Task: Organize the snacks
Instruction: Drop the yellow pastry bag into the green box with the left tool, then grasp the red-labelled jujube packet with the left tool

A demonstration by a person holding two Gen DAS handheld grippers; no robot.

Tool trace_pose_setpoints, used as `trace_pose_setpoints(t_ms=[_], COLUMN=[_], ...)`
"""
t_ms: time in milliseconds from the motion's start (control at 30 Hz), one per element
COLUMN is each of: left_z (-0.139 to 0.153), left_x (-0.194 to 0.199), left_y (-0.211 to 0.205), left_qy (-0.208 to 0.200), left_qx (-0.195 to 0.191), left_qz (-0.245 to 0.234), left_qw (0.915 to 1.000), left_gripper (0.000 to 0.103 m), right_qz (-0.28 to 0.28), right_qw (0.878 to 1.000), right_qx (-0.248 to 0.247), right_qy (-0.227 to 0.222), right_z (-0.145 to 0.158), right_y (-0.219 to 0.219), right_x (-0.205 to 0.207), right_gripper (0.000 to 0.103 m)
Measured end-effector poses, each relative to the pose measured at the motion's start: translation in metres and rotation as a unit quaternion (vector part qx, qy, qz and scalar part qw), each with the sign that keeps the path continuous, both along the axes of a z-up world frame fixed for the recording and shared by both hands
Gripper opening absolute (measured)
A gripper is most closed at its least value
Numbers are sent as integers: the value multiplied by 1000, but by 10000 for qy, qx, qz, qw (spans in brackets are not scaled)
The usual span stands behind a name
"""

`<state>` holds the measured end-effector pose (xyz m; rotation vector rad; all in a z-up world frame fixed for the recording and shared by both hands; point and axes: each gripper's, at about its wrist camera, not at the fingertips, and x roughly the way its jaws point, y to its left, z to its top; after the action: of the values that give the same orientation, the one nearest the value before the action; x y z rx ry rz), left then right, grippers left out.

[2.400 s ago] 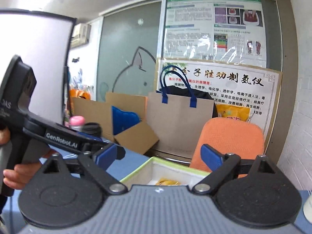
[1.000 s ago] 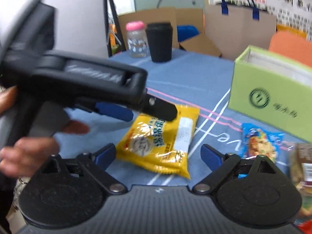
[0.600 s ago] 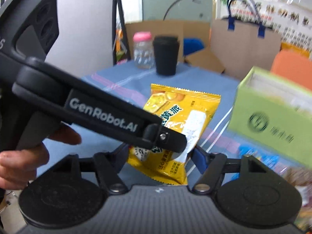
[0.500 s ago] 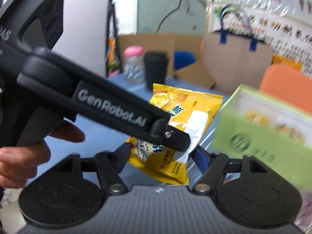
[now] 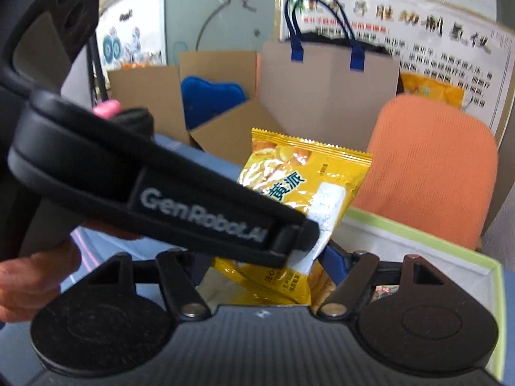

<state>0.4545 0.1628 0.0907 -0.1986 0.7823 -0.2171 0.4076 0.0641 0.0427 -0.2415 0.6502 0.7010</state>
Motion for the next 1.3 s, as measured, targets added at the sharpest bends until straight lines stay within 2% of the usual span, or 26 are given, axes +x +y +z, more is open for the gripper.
trace_pose_setpoints(t_ms=[67, 133, 233, 333, 433, 567, 733, 900, 1000, 1067, 1200, 1300], left_z=[-8, -8, 7, 21, 28, 18, -9, -47, -60, -66, -68, -73], left_x=[9, 4, -24, -59, -100, -155, -207, -252, -279, -290, -302, -309], left_y=[-3, -1, 8, 12, 6, -15, -64, -101, -104, -108, -101, -82], left_qy=[42, -88, -516, -839, -1020, -1014, -735, -196, 17, 189, 186, 339], left_qx=[217, 385, 312, 141, -43, -370, -496, -836, -1107, -1031, -657, -842], left_qz=[43, 217, 335, 353, 223, -78, -490, -546, -558, -604, -135, 43], left_qw=[9997, 9990, 9976, 9957, 9945, 9941, 9949, 9948, 9923, 9927, 9976, 9959], left_gripper=[48, 60, 69, 75, 78, 79, 79, 71, 72, 71, 71, 71], right_qz=[-40, -128, -263, -513, -856, -1439, -2309, -2676, -2450, -1996, -1277, -836], right_qw=[10000, 9998, 9978, 9940, 9895, 9829, 9689, 9583, 9603, 9694, 9848, 9893], right_qx=[4, 144, 351, 488, 640, 749, 741, 991, 1316, 1425, 1161, 1152], right_qy=[58, -43, -500, -829, -968, -869, -491, 123, 196, 113, -216, -319], right_z=[-5, 0, 19, 37, 43, 30, -12, -54, -56, -52, -43, -39], right_y=[-4, -17, -50, -90, -136, -187, -235, -260, -261, -250, -217, -202], right_x=[6, 0, -24, -56, -97, -154, -225, -270, -287, -289, -282, -266], right_gripper=[77, 82, 93, 93, 93, 93, 93, 93, 93, 93, 93, 93])
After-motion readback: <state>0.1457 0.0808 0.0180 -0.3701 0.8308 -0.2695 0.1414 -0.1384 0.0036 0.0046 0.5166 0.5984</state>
